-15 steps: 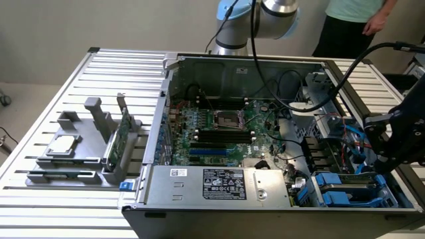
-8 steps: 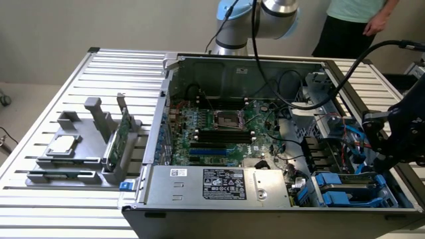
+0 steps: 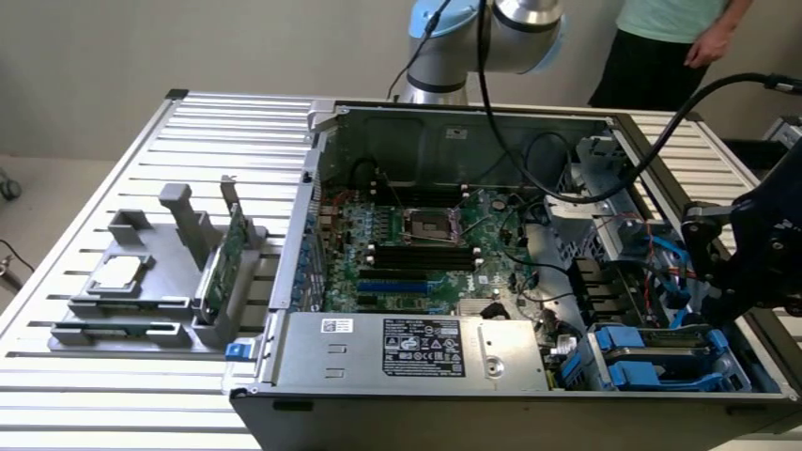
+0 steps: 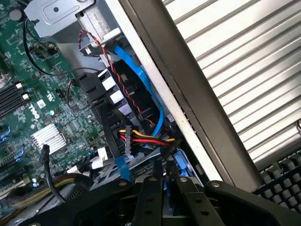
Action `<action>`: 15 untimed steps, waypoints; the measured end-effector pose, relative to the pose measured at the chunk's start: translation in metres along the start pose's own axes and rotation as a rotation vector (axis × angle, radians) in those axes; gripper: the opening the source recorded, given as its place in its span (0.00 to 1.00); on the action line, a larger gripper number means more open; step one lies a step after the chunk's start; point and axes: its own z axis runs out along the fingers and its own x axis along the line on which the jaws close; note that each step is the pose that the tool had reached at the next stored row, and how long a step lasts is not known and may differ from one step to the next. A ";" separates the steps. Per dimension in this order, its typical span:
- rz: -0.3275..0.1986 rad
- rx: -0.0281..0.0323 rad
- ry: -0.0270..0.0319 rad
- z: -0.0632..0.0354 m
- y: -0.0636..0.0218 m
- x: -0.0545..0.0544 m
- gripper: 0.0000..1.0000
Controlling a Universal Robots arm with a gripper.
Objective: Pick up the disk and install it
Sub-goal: 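Insert the first disk wire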
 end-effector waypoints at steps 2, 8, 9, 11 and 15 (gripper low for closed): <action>0.029 0.0004 -0.0007 0.0002 0.0000 0.000 0.20; 0.119 0.0033 -0.0040 0.0015 -0.0001 0.000 0.27; 0.136 0.0040 -0.0046 0.0018 -0.0001 0.000 0.27; 0.167 0.0050 -0.0059 0.0025 -0.0001 0.000 0.27; 0.231 0.0073 -0.0085 0.0041 -0.0002 0.000 0.27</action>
